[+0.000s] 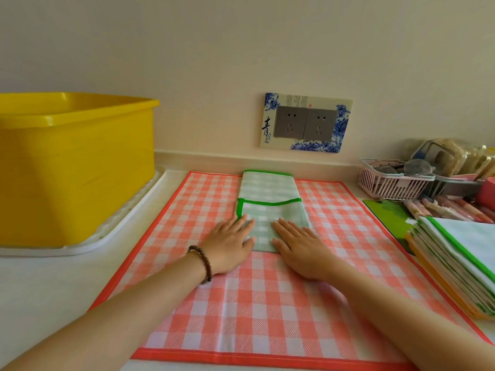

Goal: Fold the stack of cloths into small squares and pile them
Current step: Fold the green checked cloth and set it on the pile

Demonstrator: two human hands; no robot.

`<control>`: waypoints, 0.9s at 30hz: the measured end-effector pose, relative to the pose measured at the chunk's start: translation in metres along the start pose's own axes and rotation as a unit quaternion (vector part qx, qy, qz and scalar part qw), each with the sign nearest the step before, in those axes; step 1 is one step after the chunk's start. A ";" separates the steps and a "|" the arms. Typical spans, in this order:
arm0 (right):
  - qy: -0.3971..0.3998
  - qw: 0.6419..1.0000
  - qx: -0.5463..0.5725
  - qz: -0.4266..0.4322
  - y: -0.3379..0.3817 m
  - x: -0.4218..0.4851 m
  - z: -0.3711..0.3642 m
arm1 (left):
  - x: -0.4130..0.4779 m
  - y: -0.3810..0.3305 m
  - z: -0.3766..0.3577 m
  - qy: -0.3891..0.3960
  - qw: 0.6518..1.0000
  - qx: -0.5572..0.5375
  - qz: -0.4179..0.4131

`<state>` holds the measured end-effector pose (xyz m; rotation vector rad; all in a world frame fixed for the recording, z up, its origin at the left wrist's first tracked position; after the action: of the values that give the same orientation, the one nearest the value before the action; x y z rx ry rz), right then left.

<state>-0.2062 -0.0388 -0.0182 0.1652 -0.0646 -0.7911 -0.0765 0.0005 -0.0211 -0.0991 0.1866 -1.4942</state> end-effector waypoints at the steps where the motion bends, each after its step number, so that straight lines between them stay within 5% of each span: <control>1: 0.006 1.000 -0.001 -0.005 -0.007 -0.003 0.001 | 0.000 0.000 -0.001 0.003 1.000 0.000 -0.001; 11: 0.056 0.998 0.001 -0.028 -0.056 -0.028 0.005 | -0.004 -0.001 0.001 0.005 1.000 0.006 0.002; 16: -0.047 0.995 0.087 0.014 -0.050 -0.038 0.031 | -0.006 -0.002 0.002 0.002 1.000 -0.003 -0.001; 27: 0.005 0.976 -0.183 0.114 -0.015 -0.050 0.056 | -0.010 -0.003 0.012 -0.050 0.997 -0.058 -0.012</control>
<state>-0.2582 -0.0208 0.0344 -0.1852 0.0705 -0.5603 -0.0781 0.0092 -0.0083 -0.2707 0.1920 -1.4986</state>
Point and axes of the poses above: each hand's wrist, its own x-axis towards the middle knuckle, its own z-axis out of the back of the hand, y = z × x, the point moved 8 cm from there along x, towards the middle knuckle, and after that the axes turned 7 degrees about z, right-handed, at the moved point
